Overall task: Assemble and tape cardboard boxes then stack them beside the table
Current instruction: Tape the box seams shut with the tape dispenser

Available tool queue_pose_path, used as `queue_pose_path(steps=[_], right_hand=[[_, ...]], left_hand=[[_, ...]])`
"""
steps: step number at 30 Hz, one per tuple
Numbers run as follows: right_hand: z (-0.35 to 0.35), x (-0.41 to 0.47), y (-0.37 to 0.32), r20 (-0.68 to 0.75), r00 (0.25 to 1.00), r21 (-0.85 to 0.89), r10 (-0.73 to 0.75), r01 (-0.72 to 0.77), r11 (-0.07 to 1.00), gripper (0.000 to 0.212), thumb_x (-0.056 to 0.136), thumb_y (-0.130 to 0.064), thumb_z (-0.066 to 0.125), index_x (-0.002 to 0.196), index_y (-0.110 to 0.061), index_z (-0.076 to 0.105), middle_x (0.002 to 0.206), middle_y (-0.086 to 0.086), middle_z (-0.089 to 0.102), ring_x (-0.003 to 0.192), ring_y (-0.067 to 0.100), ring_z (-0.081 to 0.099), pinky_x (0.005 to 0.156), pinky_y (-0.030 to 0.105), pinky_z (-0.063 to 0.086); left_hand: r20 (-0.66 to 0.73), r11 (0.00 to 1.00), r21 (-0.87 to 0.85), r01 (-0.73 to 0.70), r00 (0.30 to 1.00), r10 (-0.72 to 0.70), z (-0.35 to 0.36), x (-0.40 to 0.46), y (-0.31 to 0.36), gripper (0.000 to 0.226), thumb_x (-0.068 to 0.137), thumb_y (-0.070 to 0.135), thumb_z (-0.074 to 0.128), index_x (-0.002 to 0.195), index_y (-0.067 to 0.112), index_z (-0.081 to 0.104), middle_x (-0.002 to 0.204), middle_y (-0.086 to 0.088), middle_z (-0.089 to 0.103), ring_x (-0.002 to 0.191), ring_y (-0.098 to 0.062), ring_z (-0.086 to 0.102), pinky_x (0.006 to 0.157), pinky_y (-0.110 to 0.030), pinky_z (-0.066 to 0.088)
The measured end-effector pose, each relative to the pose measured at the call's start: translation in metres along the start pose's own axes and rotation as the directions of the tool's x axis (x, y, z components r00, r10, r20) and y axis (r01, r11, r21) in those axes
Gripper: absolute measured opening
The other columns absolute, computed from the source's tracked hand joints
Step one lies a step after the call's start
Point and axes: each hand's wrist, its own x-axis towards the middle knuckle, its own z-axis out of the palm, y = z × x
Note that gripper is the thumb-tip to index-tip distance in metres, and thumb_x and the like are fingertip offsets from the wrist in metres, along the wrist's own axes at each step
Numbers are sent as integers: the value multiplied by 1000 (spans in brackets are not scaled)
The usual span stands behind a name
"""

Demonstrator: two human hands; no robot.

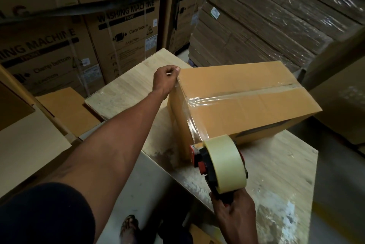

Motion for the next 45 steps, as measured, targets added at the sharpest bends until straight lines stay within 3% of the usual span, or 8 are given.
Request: queue_pose_path(steps=[4, 7, 9, 11, 22, 32, 41, 45], right_hand=[[-4, -12, 9, 46, 997, 127, 60, -65, 990, 42, 74, 16, 81, 108, -4, 68, 80, -12, 63, 70, -12, 59, 61, -5, 38], [0, -17, 18, 36, 997, 139, 69, -74, 988, 43, 76, 15, 81, 117, 6, 70, 88, -2, 65, 80, 10, 59, 64, -6, 37], [1, -19, 19, 26, 999, 92, 36, -39, 995, 37, 75, 5, 84, 105, -14, 75, 81, -15, 65, 81, 11, 63, 64, -3, 39], [-1, -20, 23, 29, 998, 90, 47, -50, 995, 42, 75, -3, 85, 88, -36, 63, 65, -21, 65, 69, -7, 65, 61, 2, 43], [18, -13, 44, 89, 988, 129, 126, -137, 982, 17, 84, -8, 80, 77, -19, 71, 67, 1, 74, 68, 15, 76, 61, 42, 59], [39, -1, 48, 141, 976, 149, 166, -186, 971, 25, 86, 2, 72, 63, 3, 64, 55, 14, 67, 59, 33, 72, 54, 37, 46], [47, 10, 36, 139, 974, 106, 180, -196, 975, 22, 87, -3, 72, 67, -10, 66, 60, 10, 70, 58, 26, 73, 57, 47, 57], [47, 14, 31, 167, 964, 100, 205, -224, 969, 22, 86, -6, 71, 68, -17, 68, 61, 6, 71, 57, 23, 74, 60, 46, 60]], left_hand=[[-11, 1000, 1, 1, 1000, -1, 1, 0, 1, 12, 98, 25, 69, 99, 17, 79, 101, 4, 77, 101, -16, 71, 96, -36, 58], [-14, 1000, 4, 5, 1000, -5, 1, 0, 0, 12, 98, 27, 69, 96, 20, 79, 101, 4, 77, 101, -16, 72, 97, -39, 59], [-14, 1000, 8, 3, 1000, -3, 0, -1, 1, 12, 98, 26, 69, 97, 20, 79, 101, 4, 77, 101, -15, 71, 97, -38, 59], [-15, 1000, 13, -1, 1000, 1, 0, -2, 3, 13, 98, 25, 68, 100, 18, 79, 102, 3, 77, 102, -15, 71, 98, -37, 58], [-30, 1000, 10, -17, 999, 17, 2, -4, -1, 12, 98, 28, 68, 95, 24, 78, 99, 5, 77, 100, -15, 71, 94, -37, 60], [-11, 999, 28, -21, 1000, 21, 0, -7, 2, 13, 100, 28, 66, 97, 24, 78, 96, 8, 76, 97, -11, 71, 92, -33, 60], [21, 1000, -1, -6, 1000, 6, 0, -7, 2, 12, 100, 28, 66, 99, 25, 77, 100, 6, 77, 101, -12, 71, 96, -33, 58], [106, 1000, -14, 2, 994, 0, -3, -8, 3, 21, 104, 24, 60, 114, 19, 77, 109, 8, 74, 107, -6, 67, 92, -18, 53]])
